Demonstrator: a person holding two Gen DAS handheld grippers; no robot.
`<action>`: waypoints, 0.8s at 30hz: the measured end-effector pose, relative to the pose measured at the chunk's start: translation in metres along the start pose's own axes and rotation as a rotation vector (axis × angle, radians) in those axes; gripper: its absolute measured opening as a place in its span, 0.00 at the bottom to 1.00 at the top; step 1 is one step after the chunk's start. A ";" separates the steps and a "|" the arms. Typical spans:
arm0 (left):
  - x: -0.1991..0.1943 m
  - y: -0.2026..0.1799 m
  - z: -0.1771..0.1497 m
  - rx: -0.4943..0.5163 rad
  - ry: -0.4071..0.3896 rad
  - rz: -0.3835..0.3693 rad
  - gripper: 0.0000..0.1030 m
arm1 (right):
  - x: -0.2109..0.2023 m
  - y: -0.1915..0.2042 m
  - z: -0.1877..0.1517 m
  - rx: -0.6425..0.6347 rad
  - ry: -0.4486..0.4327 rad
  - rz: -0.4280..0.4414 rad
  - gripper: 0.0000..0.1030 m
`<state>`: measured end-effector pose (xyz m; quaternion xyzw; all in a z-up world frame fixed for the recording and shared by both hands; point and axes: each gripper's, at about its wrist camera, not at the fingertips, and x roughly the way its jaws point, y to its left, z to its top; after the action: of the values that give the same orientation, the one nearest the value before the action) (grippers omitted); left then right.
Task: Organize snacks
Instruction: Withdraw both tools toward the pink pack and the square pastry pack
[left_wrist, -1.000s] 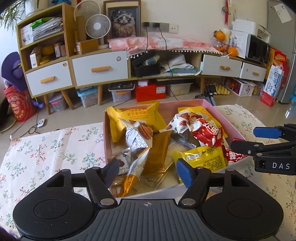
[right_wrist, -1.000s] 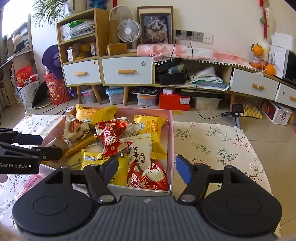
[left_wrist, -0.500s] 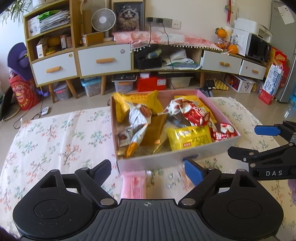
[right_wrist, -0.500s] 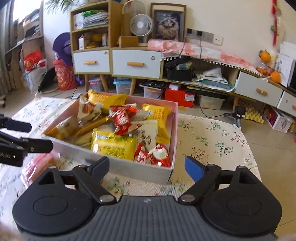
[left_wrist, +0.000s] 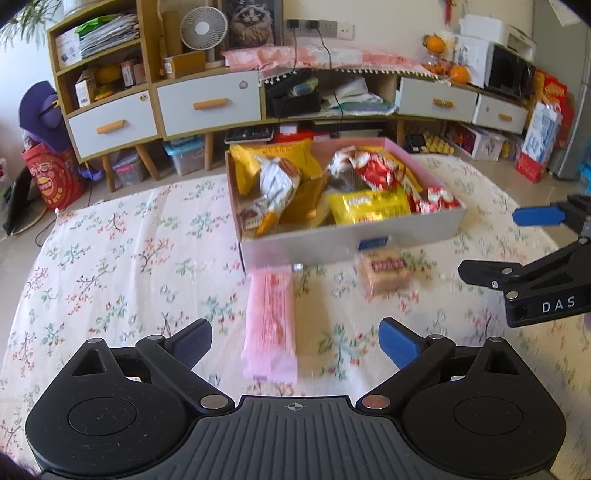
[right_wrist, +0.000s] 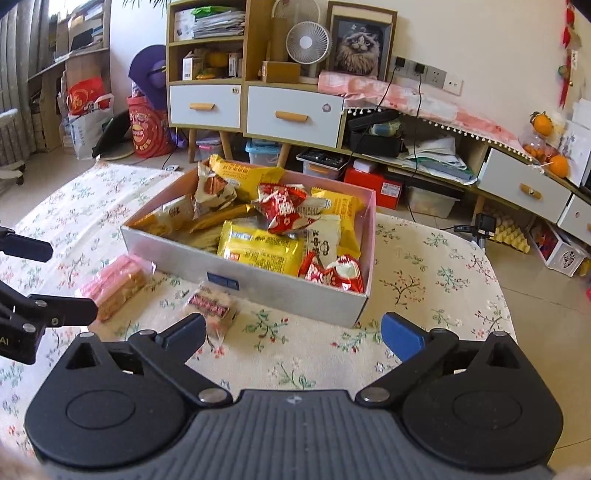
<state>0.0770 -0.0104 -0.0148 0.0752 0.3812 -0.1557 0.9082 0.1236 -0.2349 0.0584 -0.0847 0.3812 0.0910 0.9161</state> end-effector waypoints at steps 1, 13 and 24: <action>0.000 -0.001 -0.004 0.009 0.001 0.002 0.95 | 0.000 0.003 -0.004 -0.014 0.003 -0.001 1.00; 0.008 0.007 -0.042 0.053 -0.010 0.002 0.95 | 0.002 0.018 -0.034 -0.131 0.058 0.051 1.00; 0.027 0.010 -0.041 0.089 -0.082 -0.024 0.95 | 0.021 0.034 -0.036 -0.134 0.082 0.131 1.00</action>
<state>0.0709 0.0030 -0.0622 0.1047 0.3373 -0.1864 0.9168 0.1053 -0.2081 0.0157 -0.1243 0.4163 0.1726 0.8840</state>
